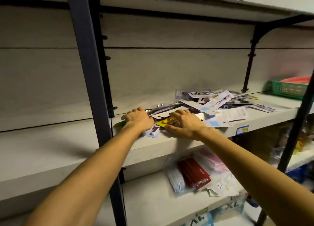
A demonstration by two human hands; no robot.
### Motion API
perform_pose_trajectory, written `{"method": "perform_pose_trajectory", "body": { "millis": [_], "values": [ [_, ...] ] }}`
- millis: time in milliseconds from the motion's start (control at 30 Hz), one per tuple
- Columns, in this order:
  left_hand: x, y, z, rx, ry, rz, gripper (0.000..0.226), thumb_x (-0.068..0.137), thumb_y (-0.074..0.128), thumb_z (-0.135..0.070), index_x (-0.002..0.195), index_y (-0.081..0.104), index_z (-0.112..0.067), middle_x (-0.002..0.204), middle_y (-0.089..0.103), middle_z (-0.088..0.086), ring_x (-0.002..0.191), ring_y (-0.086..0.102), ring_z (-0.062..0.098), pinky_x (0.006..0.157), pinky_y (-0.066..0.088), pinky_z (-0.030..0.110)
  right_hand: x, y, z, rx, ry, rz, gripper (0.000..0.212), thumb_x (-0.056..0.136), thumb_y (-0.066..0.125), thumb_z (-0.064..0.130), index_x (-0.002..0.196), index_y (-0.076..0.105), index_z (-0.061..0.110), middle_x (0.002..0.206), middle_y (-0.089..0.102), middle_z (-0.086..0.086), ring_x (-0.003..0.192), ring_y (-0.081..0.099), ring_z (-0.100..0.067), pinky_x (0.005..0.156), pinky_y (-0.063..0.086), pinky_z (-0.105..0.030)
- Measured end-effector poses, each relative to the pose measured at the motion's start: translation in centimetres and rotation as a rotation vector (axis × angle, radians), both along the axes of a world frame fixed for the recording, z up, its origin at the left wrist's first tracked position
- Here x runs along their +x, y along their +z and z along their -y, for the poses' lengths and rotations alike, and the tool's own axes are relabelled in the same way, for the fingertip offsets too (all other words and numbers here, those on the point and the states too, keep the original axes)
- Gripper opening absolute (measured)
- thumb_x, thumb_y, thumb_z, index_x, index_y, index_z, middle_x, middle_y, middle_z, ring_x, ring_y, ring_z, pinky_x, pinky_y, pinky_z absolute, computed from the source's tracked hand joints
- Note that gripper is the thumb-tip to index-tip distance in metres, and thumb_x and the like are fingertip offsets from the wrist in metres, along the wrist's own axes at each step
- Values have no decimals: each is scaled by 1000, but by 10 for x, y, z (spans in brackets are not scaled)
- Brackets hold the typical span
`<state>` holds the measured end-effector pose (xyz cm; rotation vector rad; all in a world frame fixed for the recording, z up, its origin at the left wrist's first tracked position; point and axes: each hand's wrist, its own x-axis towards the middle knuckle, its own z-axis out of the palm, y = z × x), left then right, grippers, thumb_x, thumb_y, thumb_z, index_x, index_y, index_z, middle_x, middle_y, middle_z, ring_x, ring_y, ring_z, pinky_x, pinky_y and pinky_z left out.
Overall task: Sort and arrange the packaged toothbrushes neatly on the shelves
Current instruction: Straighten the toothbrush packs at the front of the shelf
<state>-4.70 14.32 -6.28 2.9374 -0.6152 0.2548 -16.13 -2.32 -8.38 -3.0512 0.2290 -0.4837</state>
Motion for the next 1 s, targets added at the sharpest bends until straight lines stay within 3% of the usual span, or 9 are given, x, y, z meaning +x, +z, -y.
{"method": "perform_pose_trajectory", "body": {
  "millis": [100,200,367,567,733,867,1000],
  "values": [
    [9,-5,1,20,24,1,52,95,44,-47,132,50,-11,126,61,12,112,57,33,99,46,47,12,1,9,-5,56,-57,81,84,40,80,146,43,28,151,42,-3,135,41,-27,106,42,-45],
    [15,-8,0,15,30,81,48,97,42,-48,126,57,-13,124,64,13,114,56,33,89,44,37,15,-3,18,22,101,-38,84,81,37,85,140,49,27,145,47,-1,126,49,-26,99,48,-43],
    [20,-6,-4,-40,31,98,52,99,42,-57,113,66,-13,121,67,13,113,60,34,76,38,35,13,-5,31,98,204,34,77,77,52,81,128,55,24,132,55,0,111,57,-22,92,51,-37],
    [19,4,-14,-147,104,60,25,94,56,-24,111,74,-20,117,70,12,109,64,35,83,49,34,6,-3,47,175,275,160,72,72,54,79,118,62,24,118,65,4,100,63,-16,85,52,-31],
    [16,14,-18,-235,162,142,29,96,52,-25,114,74,-24,116,71,11,106,64,38,80,49,34,0,-4,62,221,320,337,47,79,54,55,115,60,25,109,68,2,93,62,-17,72,46,-28],
    [13,27,-18,-372,203,99,28,93,54,-25,111,76,-27,114,72,7,102,64,35,76,49,33,-1,2,68,215,384,396,24,91,61,30,114,59,25,109,69,3,88,63,-16,68,38,-26],
    [7,32,-18,-599,211,25,28,90,53,-23,101,78,-24,108,73,3,99,63,32,82,52,36,-2,9,67,168,454,453,34,94,63,20,127,56,24,115,68,2,96,65,-20,73,50,-29]
  ]
}}
